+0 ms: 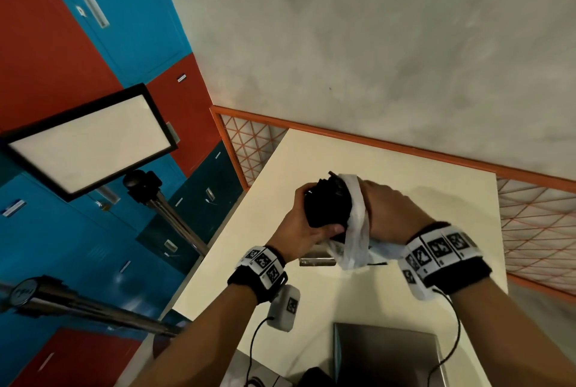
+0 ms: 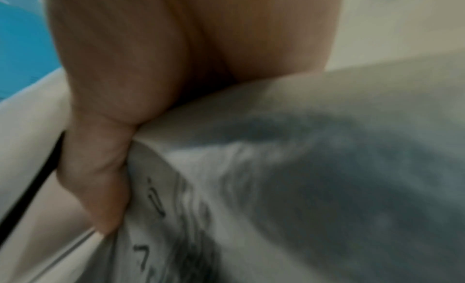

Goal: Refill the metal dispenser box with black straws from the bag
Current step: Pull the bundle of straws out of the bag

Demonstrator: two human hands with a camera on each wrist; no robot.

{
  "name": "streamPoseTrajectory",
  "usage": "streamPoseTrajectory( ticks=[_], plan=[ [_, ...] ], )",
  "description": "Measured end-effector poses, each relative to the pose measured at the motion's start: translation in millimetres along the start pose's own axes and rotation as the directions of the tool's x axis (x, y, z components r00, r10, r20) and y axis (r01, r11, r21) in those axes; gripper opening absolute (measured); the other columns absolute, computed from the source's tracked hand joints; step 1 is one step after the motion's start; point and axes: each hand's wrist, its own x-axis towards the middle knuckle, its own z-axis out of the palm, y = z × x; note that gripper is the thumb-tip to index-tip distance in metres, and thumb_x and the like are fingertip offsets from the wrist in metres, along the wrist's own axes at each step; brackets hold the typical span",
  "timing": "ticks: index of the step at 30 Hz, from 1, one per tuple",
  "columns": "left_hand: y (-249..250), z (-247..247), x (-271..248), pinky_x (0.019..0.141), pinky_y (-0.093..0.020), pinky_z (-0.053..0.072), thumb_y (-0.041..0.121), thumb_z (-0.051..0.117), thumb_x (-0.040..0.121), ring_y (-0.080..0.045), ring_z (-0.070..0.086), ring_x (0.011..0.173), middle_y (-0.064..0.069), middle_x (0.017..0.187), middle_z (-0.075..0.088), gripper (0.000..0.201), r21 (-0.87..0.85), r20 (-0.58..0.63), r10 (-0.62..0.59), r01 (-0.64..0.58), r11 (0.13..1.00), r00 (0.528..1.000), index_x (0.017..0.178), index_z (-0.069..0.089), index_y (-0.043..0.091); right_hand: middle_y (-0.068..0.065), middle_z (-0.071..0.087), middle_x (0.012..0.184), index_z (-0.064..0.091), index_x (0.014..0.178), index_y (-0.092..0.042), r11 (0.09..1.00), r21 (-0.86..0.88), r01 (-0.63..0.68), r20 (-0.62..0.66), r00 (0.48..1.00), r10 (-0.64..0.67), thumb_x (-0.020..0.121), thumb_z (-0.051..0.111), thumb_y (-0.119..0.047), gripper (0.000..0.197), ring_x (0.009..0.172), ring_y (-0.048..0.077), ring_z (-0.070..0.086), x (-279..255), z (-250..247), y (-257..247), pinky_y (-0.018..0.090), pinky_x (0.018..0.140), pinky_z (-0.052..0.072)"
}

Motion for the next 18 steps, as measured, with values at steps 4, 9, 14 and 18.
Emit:
streamPoseTrajectory(
  ticks=[4,9,14,18],
  plan=[
    [-19,19,25,0.091,-0.049,0.058,0.056,0.089,0.065,-0.019,0.056,0.126,0.003,0.138,0.052,0.094,-0.09,-0.058,-0.094,0.089,0.992,0.994,0.139,0.032,0.044,-0.001,0.058,0.097,0.038,0.126,-0.029,0.996,-0.076,-0.055,0.033,0.998,0.058,0.084,0.052,-0.049,0.049,0.081,0.026,0.062,28,7,15,0.044,0.072,0.054],
    [-49,28,48,0.104,-0.047,0.05,0.061,0.086,0.063,-0.012,0.056,0.127,0.009,0.137,0.058,0.093,-0.087,-0.034,-0.168,0.165,0.982,0.985,0.14,0.041,0.038,0.0,0.056,0.098,0.037,0.127,-0.025,0.984,-0.157,-0.083,0.083,0.992,0.097,0.087,0.053,-0.048,0.049,0.085,0.026,0.062,53,36,30,0.044,0.074,0.053],
    [-72,28,61,0.107,-0.043,0.048,0.065,0.084,0.065,-0.011,0.059,0.122,0.009,0.135,0.061,0.099,0.017,-0.012,-0.22,0.22,0.975,0.975,0.146,0.04,0.03,0.001,0.057,0.103,0.034,0.131,-0.025,0.974,-0.207,-0.09,0.094,0.989,0.111,0.088,0.056,-0.042,0.052,0.092,0.028,0.062,59,54,35,0.045,0.078,0.052],
    [-80,27,62,0.102,-0.038,0.049,0.063,0.081,0.067,-0.017,0.06,0.121,0.005,0.134,0.061,0.099,0.102,-0.037,-0.249,0.252,0.962,0.968,0.147,0.039,0.024,0.001,0.055,0.11,0.03,0.134,-0.024,0.97,-0.228,-0.083,0.101,0.989,0.109,0.091,0.053,-0.043,0.052,0.098,0.027,0.06,56,65,44,0.045,0.081,0.049]
  ],
)
